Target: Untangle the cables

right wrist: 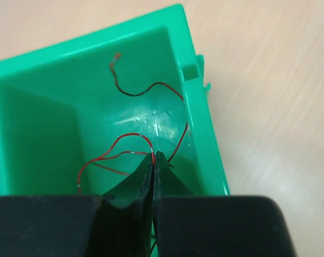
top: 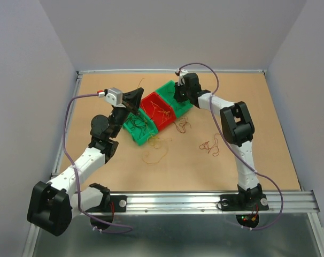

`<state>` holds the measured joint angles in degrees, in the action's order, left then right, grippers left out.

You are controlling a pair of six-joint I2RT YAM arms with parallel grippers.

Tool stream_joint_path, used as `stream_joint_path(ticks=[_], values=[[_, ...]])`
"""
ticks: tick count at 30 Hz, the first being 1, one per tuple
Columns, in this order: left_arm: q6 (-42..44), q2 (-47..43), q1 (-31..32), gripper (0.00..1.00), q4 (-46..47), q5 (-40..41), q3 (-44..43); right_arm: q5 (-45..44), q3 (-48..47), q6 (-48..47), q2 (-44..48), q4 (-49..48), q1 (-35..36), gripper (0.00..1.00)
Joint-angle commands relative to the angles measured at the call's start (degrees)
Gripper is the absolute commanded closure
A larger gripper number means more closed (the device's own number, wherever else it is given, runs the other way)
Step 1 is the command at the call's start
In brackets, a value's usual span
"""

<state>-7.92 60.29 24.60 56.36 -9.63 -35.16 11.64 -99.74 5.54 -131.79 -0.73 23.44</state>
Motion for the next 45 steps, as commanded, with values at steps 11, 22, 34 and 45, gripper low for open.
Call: stream_joint_path(ticks=[11,22,34,45], values=[[1.2,0.5,1.1,1.00,3.0,0.0,-1.1,-5.4,-4.4,-9.0,2.2,11.7,3.2,0.99],[2.0,0.1,1.3,1.00,2.8,0.6,-1.1,-1.3,11.0,-4.0,16.5,-9.5,3.5,0.56],[2.4,-0.1,1.7,1.00,2.8,0.6,-0.8,-9.8,21.6,-1.9,26.8,-7.4,3.5,0.30],[2.6,0.4,2.0,1.00,2.7,0.4,-1.0,-17.3,28.3,0.8,36.2,13.6,5.3,0.07]])
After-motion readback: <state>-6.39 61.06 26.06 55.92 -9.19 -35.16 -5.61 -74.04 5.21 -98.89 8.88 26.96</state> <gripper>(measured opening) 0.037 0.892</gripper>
